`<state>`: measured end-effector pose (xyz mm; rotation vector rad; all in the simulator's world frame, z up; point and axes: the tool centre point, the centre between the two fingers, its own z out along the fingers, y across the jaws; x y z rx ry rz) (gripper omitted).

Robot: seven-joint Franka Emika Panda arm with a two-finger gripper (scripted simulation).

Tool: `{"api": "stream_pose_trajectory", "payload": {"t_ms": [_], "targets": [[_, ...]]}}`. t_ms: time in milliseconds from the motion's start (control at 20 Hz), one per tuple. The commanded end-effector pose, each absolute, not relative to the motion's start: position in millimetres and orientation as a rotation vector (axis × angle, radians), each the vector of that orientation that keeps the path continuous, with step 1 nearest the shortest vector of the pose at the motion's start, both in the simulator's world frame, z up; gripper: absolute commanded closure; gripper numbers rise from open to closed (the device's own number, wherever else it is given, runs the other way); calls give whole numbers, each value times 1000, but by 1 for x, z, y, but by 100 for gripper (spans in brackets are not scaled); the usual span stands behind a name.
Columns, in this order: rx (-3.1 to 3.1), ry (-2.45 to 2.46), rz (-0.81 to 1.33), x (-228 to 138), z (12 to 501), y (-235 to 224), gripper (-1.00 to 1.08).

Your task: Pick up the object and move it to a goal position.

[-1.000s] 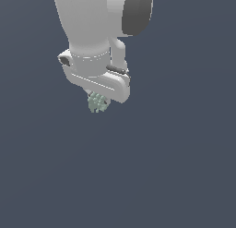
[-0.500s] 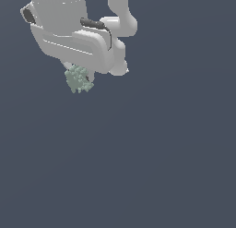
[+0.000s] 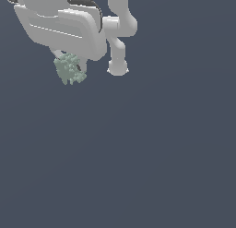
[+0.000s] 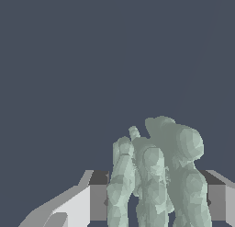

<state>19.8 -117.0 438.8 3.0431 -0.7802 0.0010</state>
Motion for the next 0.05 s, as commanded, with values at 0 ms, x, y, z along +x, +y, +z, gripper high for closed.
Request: {"api": "stream_pose_trajectory", "payload": {"t_ms": [0], "targets": [[3043,-779,0,20,440,-118,108]]}}
